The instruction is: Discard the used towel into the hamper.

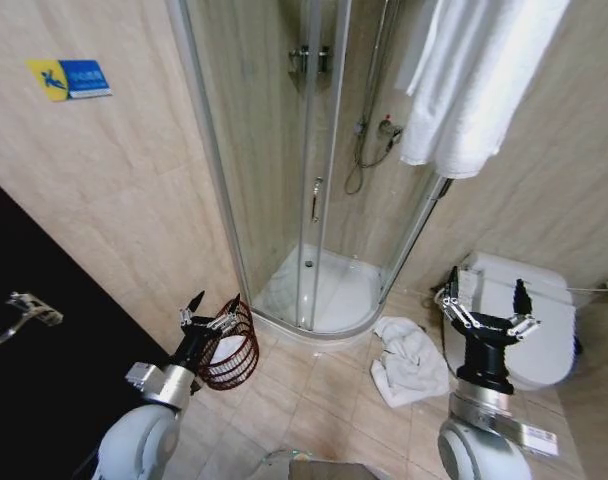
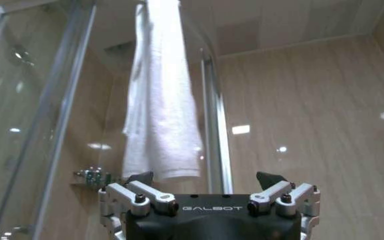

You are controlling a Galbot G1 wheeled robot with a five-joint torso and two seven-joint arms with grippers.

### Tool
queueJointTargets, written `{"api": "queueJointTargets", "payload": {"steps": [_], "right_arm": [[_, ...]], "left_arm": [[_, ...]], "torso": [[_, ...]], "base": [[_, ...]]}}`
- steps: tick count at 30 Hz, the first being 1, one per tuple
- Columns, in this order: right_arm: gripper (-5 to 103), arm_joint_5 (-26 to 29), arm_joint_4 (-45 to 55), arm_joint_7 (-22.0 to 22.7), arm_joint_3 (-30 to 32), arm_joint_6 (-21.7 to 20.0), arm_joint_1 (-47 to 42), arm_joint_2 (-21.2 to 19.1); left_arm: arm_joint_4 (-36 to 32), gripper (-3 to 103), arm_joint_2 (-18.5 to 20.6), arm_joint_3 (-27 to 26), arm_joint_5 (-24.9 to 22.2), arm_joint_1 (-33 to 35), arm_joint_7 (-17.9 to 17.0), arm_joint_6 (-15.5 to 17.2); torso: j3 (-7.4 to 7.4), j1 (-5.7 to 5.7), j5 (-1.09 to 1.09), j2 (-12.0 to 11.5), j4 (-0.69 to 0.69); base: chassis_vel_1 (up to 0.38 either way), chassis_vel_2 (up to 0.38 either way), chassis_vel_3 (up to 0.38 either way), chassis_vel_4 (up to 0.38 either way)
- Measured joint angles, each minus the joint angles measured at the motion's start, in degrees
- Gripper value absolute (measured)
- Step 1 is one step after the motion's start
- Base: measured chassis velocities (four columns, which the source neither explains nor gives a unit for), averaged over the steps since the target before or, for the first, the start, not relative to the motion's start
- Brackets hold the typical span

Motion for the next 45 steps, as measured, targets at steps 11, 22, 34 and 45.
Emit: {"api": "queueJointTargets", "payload": {"steps": [11,22,34,45], "right_arm": [[100,0.5,-0.4,0.1,0.3,0.4,-0.3,0.1],[100,0.8,-0.5,0.1,0.6,0.5,-0.3,0.1],[100,0.8,-0.8,-0.4,0.7,2.6,0.1,0.1],[100,0.6,0.1,-0.6,0.7,2.7,0.0,-0.1]], "left_arm": [[0.0,99,0.0,0.0,0.0,0.0,0.0,0.0],[0.0,99,0.0,0.0,0.0,0.0,0.0,0.0],[0.0,99,0.0,0.0,0.0,0.0,0.0,0.0],[0.0,99,0.0,0.0,0.0,0.0,0.0,0.0]], "torso": [[0.0,0.0,-0.02,0.0,0.0],[-0.01,-0.01,-0.01,0.0,0.01],[0.01,0.01,0.04,0.0,-0.01],[-0.01,-0.01,-0.03,0.0,0.0]], "base": [[-0.159,-0.161,0.165,0.153],[-0.23,-0.217,0.221,0.222],[-0.222,-0.206,0.224,0.19],[0.033,0.01,-0.026,-0.006]]}}
